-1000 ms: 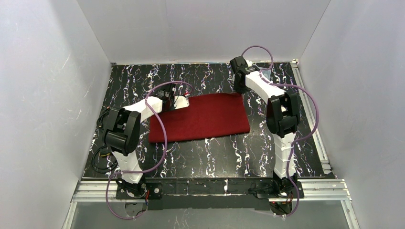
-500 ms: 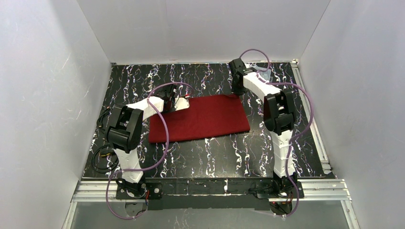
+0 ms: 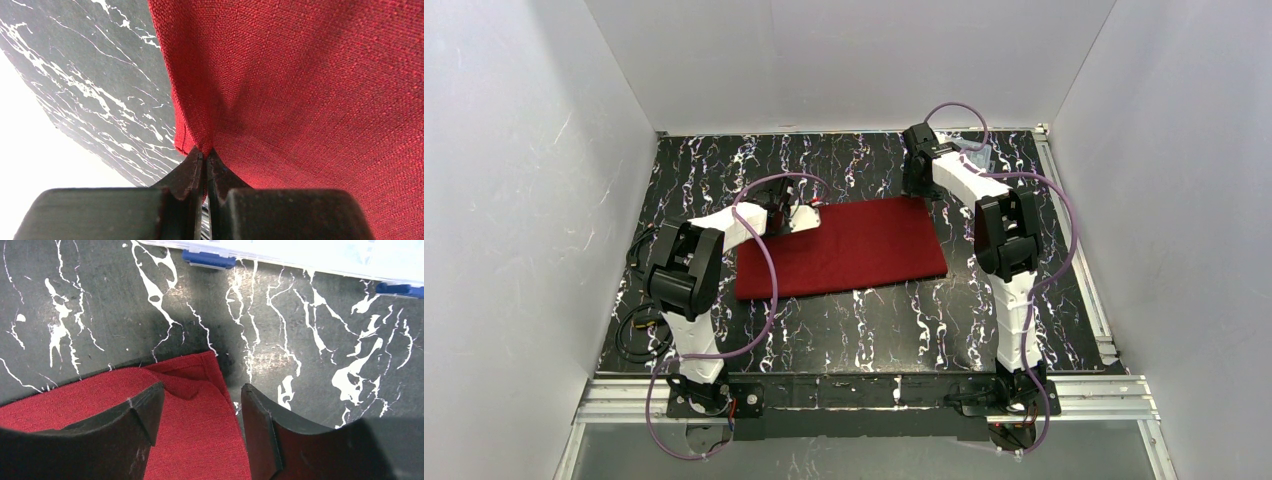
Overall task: Fold the napkin into a case and place the utensils inside
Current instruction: Fold and flatten the napkin at the center of the board, then smooth out the rectangle-folded napkin at the center of the board.
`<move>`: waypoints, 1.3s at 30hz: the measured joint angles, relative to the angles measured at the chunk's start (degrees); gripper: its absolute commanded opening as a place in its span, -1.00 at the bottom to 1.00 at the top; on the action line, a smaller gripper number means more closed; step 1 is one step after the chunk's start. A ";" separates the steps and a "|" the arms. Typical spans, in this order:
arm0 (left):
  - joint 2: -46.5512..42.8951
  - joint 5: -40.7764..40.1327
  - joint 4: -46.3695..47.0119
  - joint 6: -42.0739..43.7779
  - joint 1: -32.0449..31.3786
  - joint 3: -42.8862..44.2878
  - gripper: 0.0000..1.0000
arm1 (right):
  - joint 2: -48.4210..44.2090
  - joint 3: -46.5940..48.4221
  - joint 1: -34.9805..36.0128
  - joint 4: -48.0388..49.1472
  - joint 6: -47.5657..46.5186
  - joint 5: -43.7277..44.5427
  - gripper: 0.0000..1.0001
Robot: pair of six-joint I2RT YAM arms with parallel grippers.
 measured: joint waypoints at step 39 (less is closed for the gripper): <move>-6.99 0.15 2.43 -0.81 0.22 -0.96 0.55 | -1.79 -7.45 0.00 6.47 -1.40 -8.00 -0.67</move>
